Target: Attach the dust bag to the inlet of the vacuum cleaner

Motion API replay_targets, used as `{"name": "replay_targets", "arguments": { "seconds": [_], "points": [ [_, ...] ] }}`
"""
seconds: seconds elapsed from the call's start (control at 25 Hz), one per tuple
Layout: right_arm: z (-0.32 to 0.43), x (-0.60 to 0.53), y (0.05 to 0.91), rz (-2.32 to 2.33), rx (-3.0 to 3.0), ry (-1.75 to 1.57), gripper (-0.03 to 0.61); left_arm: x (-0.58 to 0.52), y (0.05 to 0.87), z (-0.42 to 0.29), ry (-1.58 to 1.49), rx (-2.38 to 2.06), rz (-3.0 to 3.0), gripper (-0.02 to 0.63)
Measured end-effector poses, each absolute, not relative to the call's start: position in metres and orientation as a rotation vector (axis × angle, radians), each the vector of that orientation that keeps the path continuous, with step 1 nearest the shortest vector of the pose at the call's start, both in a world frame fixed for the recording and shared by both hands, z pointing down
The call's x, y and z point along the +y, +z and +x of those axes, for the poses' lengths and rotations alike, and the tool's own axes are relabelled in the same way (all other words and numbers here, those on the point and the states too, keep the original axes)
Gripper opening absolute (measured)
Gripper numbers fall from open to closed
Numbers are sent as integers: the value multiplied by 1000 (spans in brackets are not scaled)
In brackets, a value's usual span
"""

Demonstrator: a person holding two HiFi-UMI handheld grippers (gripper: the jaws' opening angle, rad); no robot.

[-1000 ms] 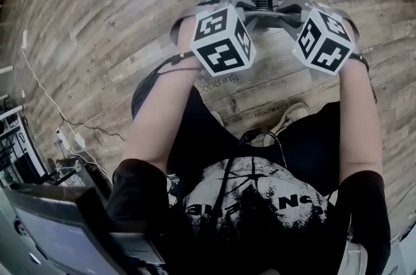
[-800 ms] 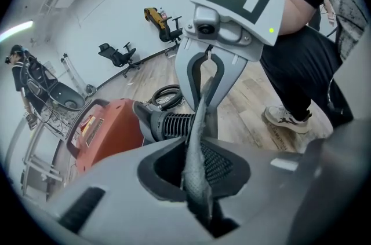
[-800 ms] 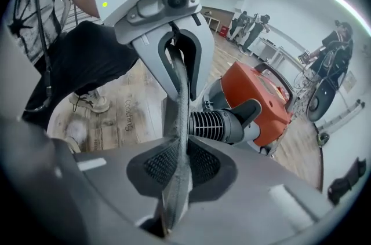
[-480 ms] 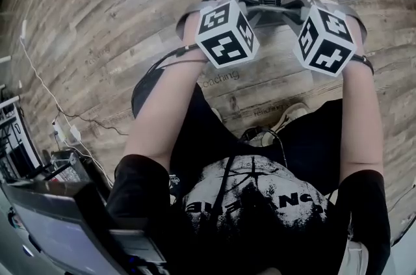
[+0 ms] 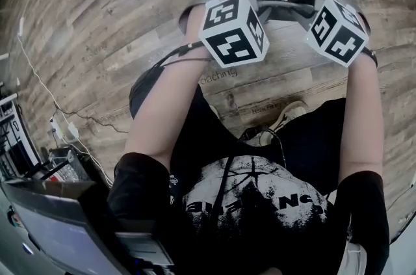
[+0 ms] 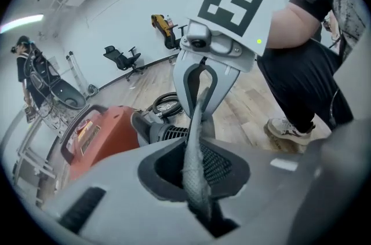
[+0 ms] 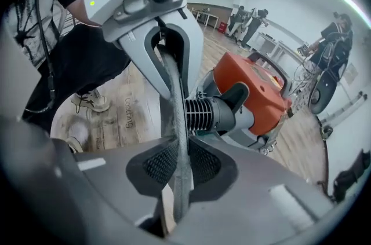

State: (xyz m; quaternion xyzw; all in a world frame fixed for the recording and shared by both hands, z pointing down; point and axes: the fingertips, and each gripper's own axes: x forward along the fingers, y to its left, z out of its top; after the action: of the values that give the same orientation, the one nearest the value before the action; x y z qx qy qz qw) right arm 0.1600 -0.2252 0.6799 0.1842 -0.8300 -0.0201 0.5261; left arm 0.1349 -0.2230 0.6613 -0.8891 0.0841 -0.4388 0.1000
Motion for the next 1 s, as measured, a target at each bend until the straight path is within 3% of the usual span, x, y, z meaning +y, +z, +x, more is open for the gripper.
{"name": "replay_targets", "arguments": {
  "seconds": [0.64, 1.0],
  "points": [
    [126, -231, 655, 372, -1949, -227, 41, -236, 692, 109, -1408, 339, -2657, 40],
    [149, -233, 670, 448, -1994, -72, 40, -235, 664, 126, -1337, 304, -2641, 43]
  ]
}}
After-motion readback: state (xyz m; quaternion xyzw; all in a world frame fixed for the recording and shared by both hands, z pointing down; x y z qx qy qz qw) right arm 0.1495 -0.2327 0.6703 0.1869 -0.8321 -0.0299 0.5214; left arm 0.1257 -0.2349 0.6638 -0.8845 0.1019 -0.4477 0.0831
